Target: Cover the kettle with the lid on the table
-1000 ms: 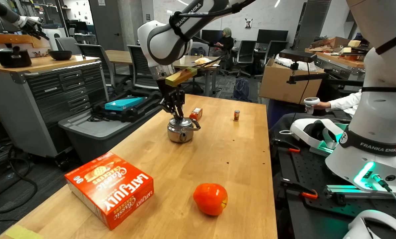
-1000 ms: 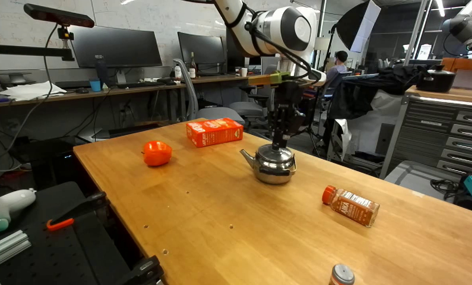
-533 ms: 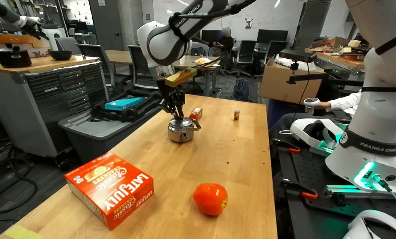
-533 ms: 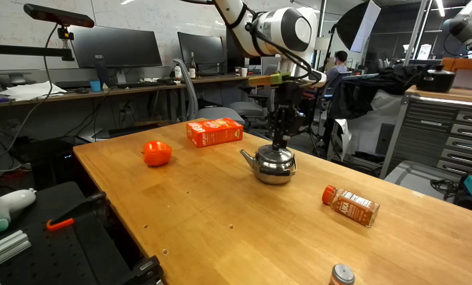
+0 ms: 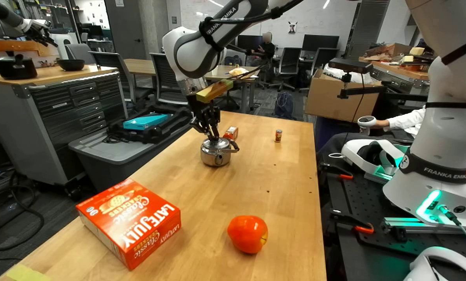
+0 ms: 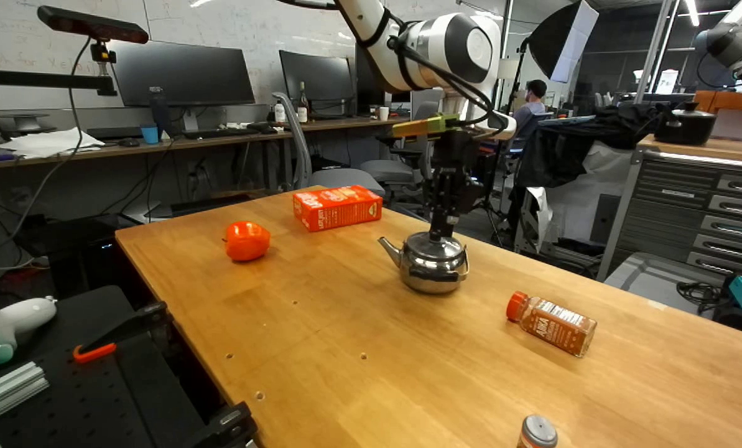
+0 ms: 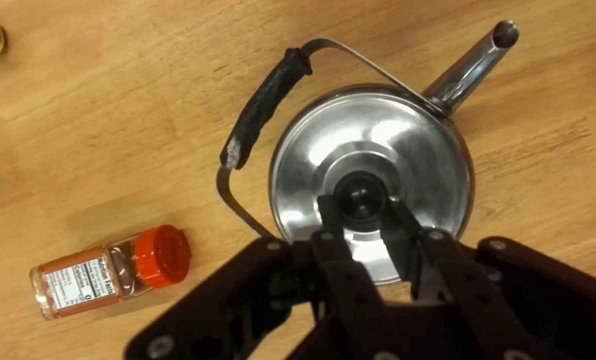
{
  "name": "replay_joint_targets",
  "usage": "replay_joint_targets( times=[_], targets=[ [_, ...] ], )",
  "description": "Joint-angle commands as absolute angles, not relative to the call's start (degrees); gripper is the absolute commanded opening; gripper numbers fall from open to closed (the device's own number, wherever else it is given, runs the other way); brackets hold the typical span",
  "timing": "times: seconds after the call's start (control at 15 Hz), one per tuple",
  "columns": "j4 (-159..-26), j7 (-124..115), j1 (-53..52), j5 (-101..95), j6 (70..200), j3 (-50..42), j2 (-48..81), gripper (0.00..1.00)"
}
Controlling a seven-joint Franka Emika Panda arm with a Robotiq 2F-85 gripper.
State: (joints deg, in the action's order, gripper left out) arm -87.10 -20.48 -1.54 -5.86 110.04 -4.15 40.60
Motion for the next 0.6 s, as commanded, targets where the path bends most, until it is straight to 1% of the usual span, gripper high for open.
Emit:
replay_joint_targets(
  times=[0.0,0.07,0.13,0.2,0.53],
  targets=[
    [-83.4,-21.8,-2.8,-6.7,107.0,-5.6,43.1,0.07],
    [-83.4,-21.8,-2.7,-6.7,106.9,-5.6,43.1,0.12],
    [-83.5,-21.7,-2.8,-6.7,107.0,-5.5,42.9,0.52],
    [-83.7,-21.7,-2.8,-6.7,107.1,-5.5,42.7,0.53],
    [-86.1,-20.6,-2.9,-5.9,108.5,-4.6,39.6,0.89]
  ],
)
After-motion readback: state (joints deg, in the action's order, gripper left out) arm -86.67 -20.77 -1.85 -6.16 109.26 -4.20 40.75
